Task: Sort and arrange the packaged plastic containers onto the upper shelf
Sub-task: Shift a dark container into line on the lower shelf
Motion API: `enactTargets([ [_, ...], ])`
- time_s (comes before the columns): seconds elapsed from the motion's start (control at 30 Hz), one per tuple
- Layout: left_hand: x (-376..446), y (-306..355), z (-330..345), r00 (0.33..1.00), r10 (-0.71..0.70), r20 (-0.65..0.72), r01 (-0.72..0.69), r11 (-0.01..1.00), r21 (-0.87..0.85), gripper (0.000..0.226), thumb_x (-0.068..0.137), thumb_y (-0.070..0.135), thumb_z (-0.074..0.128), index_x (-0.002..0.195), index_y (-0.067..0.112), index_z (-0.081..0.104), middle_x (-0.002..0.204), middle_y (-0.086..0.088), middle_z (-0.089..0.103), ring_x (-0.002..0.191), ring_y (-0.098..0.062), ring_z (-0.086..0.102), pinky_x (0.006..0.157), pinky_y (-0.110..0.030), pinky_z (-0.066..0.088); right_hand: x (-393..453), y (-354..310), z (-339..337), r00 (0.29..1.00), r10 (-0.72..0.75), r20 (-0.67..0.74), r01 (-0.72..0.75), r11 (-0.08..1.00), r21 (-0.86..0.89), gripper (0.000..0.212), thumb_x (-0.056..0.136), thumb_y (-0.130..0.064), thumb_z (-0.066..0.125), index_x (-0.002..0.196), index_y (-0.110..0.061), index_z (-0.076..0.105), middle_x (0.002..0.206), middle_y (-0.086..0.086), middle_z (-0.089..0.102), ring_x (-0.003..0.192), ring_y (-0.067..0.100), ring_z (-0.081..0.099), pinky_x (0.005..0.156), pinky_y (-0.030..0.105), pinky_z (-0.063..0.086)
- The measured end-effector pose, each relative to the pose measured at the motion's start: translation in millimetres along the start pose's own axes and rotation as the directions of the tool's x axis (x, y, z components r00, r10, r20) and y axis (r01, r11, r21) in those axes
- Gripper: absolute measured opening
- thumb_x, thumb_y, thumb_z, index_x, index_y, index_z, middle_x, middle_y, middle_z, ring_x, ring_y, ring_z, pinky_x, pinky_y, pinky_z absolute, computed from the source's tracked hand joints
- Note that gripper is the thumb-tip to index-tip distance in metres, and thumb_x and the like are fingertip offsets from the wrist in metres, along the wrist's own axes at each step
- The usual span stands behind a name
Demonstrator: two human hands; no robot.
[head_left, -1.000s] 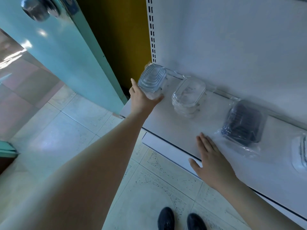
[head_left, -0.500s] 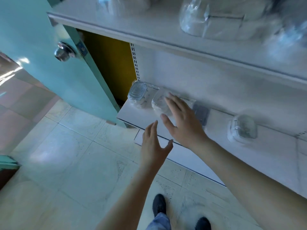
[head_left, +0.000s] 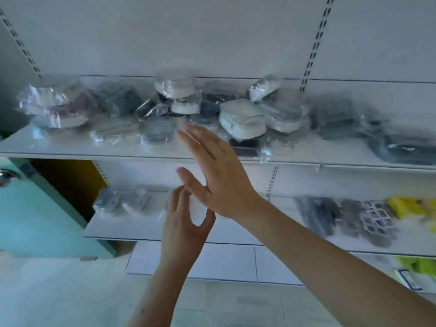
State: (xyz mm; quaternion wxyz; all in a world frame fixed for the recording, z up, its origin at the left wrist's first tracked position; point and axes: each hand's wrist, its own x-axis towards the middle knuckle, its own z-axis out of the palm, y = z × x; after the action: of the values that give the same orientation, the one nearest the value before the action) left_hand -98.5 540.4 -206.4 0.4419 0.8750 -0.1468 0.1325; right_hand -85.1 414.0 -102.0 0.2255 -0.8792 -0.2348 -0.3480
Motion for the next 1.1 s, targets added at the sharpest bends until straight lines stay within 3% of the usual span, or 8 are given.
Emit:
enactTargets([
  [0.1,-19.2,72.6,23.1,0.997,0.080,-0.021,-0.081,0.993,-0.086,0.057,0.086,0.034,0.069,0.138,0.025,0.049,0.132,0.016,0.048,0.116,-0.011,0.055,0.090,-0.026,0.049,-28.2,31.3,-81.1,0.986,0.138,-0.089,-0.144,0.988,-0.061,0.058,0.102,-0.039,0.044,0.150,-0.006,0.042,0.157,0.008,0.040,0.148,0.021,0.032,0.120,0.038,0.028],
  [0.33,-36.4,164.9,96.3,0.969,0.241,0.058,-0.229,0.960,-0.159,0.058,0.087,0.030,0.071,0.140,0.031,0.047,0.128,0.022,0.044,0.117,-0.005,0.053,0.096,-0.026,0.048,-104.0,92.4,-222.5,0.898,0.361,-0.251,-0.407,0.899,-0.162,0.059,0.104,-0.044,0.039,0.153,-0.012,0.035,0.161,0.004,0.032,0.149,0.017,0.026,0.123,0.039,0.024],
  [0.53,-20.6,216.5,161.4,0.936,0.320,0.148,-0.287,0.935,-0.207,0.058,0.087,0.033,0.071,0.140,0.031,0.047,0.126,0.025,0.042,0.115,-0.004,0.052,0.092,-0.021,0.045,-148.1,162.9,-285.4,0.794,0.534,-0.292,-0.599,0.769,-0.223,0.066,0.100,-0.050,0.038,0.155,-0.015,0.032,0.163,0.005,0.028,0.149,0.021,0.024,0.122,0.039,0.023],
  [0.67,17.7,235.0,205.6,0.908,0.361,0.213,-0.310,0.920,-0.240,0.060,0.088,0.035,0.071,0.142,0.030,0.045,0.130,0.019,0.042,0.123,-0.005,0.048,0.097,-0.022,0.042,-161.1,226.5,-307.9,0.673,0.673,-0.308,-0.738,0.637,-0.221,0.060,0.102,-0.034,0.050,0.154,-0.011,0.032,0.160,0.009,0.031,0.145,0.027,0.030,0.119,0.036,0.025],
  [0.8,64.0,254.8,239.1,0.903,0.388,0.182,-0.346,0.911,-0.223,0.057,0.087,0.036,0.071,0.139,0.026,0.049,0.131,0.014,0.045,0.120,-0.006,0.048,0.095,-0.025,0.045,-158.4,284.0,-322.1,0.627,0.759,-0.178,-0.769,0.565,-0.299,0.063,0.099,-0.032,0.056,0.155,-0.014,0.032,0.157,0.009,0.035,0.141,0.032,0.036,0.114,0.042,0.032],
  [0.9,98.7,264.4,257.8,0.935,0.344,0.084,-0.325,0.928,-0.181,0.060,0.086,0.038,0.071,0.139,0.023,0.048,0.135,0.008,0.044,0.126,-0.012,0.044,0.101,-0.034,0.046,-152.4,314.5,-325.8,0.649,0.759,0.053,-0.670,0.603,-0.433,0.088,0.090,-0.065,0.055,0.159,-0.025,0.020,0.164,0.003,0.025,0.148,0.026,0.024,0.120,0.042,0.025],
  [1.0,129.1,269.3,277.8,0.962,0.272,0.032,-0.271,0.962,-0.023,0.081,0.082,0.050,0.072,0.150,0.022,0.037,0.150,-0.007,0.032,0.137,-0.027,0.032,0.110,-0.047,0.036,-155.6,340.7,-324.9,0.538,0.795,0.279,-0.605,0.595,-0.529,0.116,0.068,-0.089,0.047,0.160,-0.036,-0.001,0.169,-0.005,-0.001,0.155,0.024,0.001,0.124,0.051,0.013],
  [1.1,145.8,273.4,298.9,0.987,0.110,0.119,-0.123,0.986,0.109,0.100,0.078,0.071,0.064,0.158,0.034,0.016,0.163,-0.009,0.007,0.147,-0.035,0.013,0.116,-0.057,0.023,-164.2,369.1,-327.7,0.445,0.778,0.444,-0.651,0.621,-0.436,0.127,0.060,-0.089,0.058,0.159,-0.039,-0.006,0.167,-0.013,-0.011,0.154,0.019,-0.003,0.124,0.049,0.015],
])
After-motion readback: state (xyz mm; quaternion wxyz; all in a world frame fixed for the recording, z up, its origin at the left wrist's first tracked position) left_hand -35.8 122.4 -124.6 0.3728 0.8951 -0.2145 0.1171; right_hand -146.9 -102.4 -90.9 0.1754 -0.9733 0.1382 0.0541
